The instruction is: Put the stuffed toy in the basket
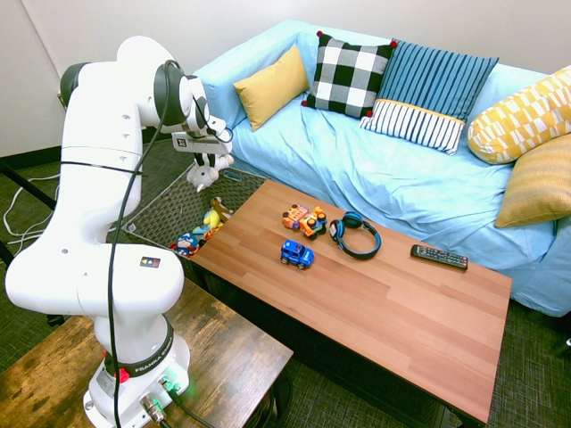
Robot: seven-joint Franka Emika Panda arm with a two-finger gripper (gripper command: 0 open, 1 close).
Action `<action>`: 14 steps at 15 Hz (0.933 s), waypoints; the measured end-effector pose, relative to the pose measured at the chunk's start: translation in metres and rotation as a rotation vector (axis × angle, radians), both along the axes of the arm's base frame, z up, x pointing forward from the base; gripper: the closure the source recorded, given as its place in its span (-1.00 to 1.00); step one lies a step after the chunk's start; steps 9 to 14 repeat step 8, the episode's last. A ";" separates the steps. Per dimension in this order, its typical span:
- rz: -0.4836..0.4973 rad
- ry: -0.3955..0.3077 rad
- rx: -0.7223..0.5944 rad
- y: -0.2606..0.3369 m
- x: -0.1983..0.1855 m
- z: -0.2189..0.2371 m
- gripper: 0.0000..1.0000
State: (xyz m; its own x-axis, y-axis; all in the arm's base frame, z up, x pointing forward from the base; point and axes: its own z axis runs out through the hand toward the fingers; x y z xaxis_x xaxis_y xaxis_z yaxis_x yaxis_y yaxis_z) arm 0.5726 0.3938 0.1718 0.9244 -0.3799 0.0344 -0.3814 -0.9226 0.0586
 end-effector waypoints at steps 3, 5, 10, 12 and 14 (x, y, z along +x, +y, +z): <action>-0.004 -0.001 0.001 -0.002 0.002 0.001 -1.00; -0.004 -0.002 0.001 -0.002 0.002 0.001 -1.00; -0.003 -0.001 0.001 -0.002 0.002 0.001 -1.00; -0.003 -0.001 0.001 -0.002 0.002 0.001 -1.00; -0.003 -0.001 0.001 -0.002 0.002 0.001 -1.00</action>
